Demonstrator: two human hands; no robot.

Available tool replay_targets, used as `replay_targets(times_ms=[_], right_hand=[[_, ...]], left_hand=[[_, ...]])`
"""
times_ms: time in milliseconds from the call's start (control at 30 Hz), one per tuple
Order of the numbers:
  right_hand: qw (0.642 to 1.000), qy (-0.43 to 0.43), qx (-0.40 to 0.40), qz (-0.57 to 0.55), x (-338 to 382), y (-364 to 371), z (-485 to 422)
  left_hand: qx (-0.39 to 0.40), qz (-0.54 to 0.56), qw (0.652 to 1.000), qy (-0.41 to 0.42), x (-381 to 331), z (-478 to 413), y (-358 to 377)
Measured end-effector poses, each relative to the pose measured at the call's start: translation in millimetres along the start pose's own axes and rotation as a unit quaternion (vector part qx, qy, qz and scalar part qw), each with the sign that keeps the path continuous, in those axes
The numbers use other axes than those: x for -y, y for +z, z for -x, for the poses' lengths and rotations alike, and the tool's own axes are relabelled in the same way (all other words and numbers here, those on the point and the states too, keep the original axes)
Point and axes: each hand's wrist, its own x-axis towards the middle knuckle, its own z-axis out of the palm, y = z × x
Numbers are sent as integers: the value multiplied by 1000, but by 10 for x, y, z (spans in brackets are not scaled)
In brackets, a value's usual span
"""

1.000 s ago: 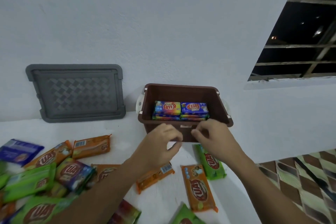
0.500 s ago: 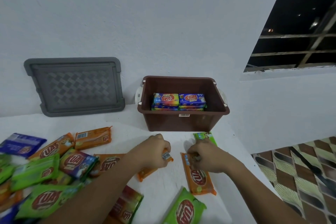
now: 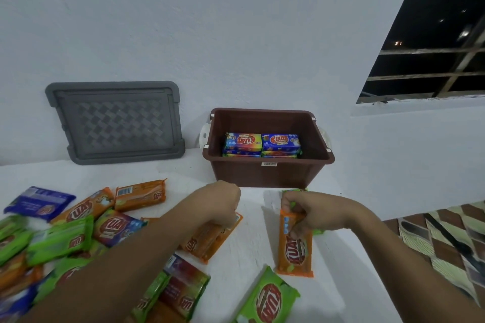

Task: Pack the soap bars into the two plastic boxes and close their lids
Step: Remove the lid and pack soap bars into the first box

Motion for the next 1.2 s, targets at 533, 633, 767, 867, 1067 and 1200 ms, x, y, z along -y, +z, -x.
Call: replay_targets(times_ms=[533,633,767,867,1067,1200], right_hand=[[920,-94,-220,-310,23,-963,98],[881,-80,-265,-383,16,-1141,-133],[860,-40,-311,-403,-5,-1279,-492],[845,5,-359,-397,-18,-1309,-782],[826,66,-392,-400,-105,-1277,-1224],[827,90,-395,-389,-155,-1212,-1345]], left_hand=[[-136,369,917,65,271,120,-947],[-228,437,867,68,242,-74,-1098],[-309,462,830,43,194,-481,-1149],[-341,451,825,5,153,-796,-1115],[-345,427,834,-56,117,-1214,-991],[-323,432,839,-75,135,-1337,-887]])
